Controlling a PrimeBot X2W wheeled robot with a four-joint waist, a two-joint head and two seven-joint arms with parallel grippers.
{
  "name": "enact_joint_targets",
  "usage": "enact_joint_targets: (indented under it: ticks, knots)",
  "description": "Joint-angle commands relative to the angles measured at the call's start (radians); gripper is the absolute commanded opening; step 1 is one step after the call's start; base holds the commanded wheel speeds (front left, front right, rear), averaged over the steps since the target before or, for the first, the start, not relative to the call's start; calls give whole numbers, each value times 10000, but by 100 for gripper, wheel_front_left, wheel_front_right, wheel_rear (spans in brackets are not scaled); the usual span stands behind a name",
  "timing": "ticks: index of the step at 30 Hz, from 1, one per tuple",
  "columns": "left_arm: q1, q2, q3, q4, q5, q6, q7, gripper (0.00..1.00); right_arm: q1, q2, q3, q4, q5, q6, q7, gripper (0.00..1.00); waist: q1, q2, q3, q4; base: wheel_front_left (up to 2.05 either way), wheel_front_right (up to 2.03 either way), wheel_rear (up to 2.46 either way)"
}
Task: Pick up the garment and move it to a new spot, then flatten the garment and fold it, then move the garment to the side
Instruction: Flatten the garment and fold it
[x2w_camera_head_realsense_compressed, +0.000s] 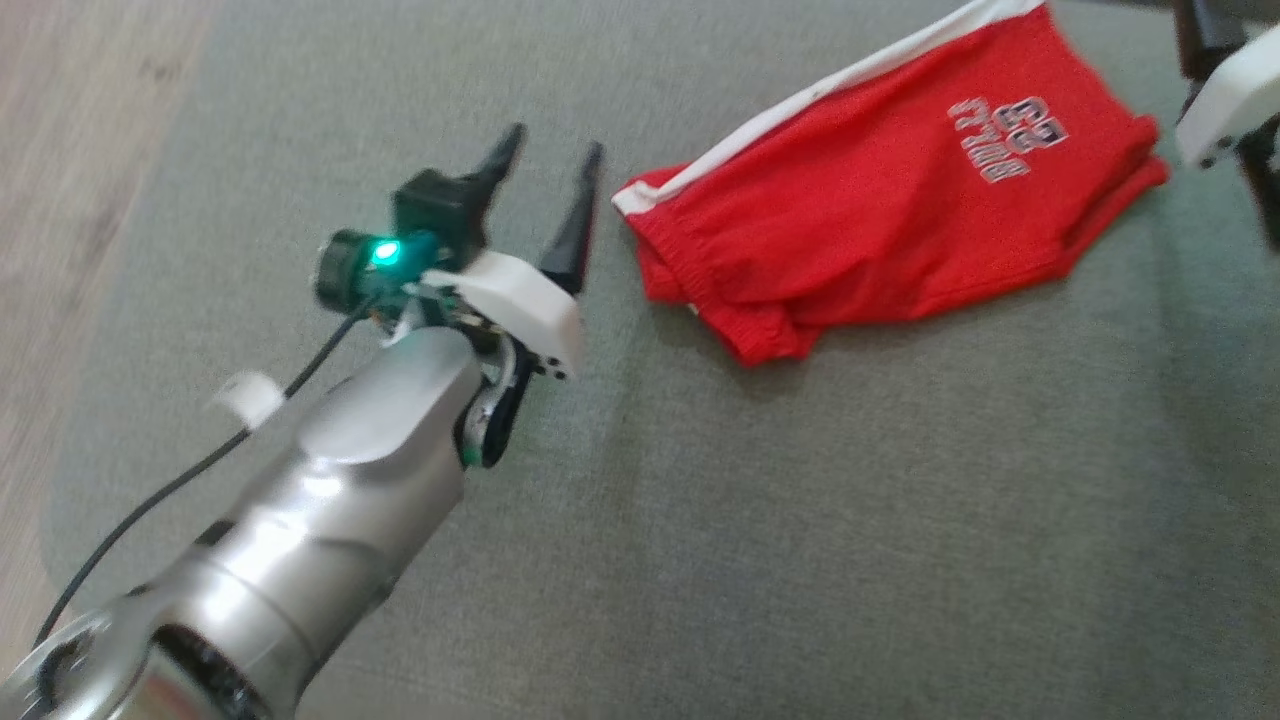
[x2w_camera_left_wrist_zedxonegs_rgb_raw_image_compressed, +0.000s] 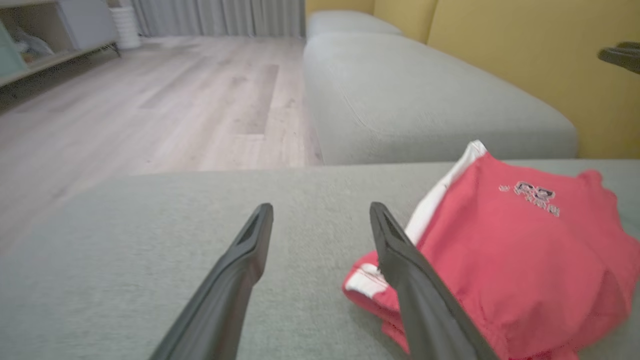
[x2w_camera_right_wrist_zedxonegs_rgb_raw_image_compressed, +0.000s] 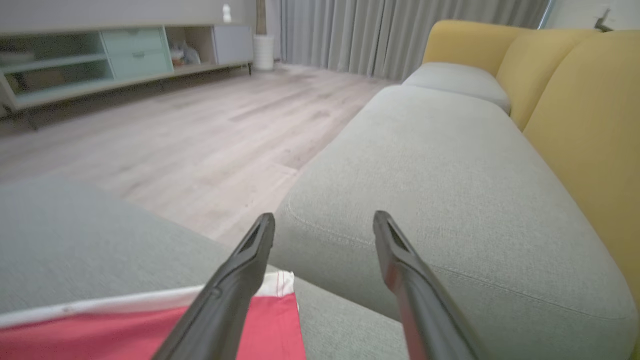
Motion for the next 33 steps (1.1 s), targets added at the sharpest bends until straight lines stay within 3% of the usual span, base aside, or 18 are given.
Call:
enact_joint_targets:
  ticks: [1,5,9,14,18,21,25,33]
  knots:
    - [-107,426,526,-336,39,198,-177,100,363,117,-158,-262,85,-9,-282,100,1,0,-545,-237,0,0,0]
    - [668,736,1833,-1684,282,840,-291,100,1314,467,-1340,-930,72,-9,-594,100,1,0,-1177,-528,0,0,0]
    - [2102,991,3305,-3477,1317,1447,-296,100,2816,967,-3398,-2696,-224,-9,-606,100,1,0,-1604,-857,0,0,0]
    - [4120,952,4222,-4652,2592,1740,-298,100,5241,2302,-5386,-4563,-1079,-9,-608,100,1,0,-2244,-1212,0,0,0]
    - [5553,743,4720,-4930,3273,1627,-299,100,7102,3429,-6078,-5623,-1908,-9,-609,100,1,0,-2698,-1498,0,0,0]
    - [6543,492,5188,-4972,3647,1494,-299,100,8250,3879,-6129,-6160,-2327,-9,-535,100,1,0,-2911,-1687,0,0,0]
    - [7343,191,5652,-4899,3941,1277,-299,100,9084,4077,-6206,-6603,-2516,-9,-387,100,1,0,-3018,-1753,0,0,0]
    - [7934,-388,6540,-4656,4634,404,-300,100,10050,4258,-6468,-7447,-2513,-9,23,100,1,0,-2986,-1565,0,0,0]
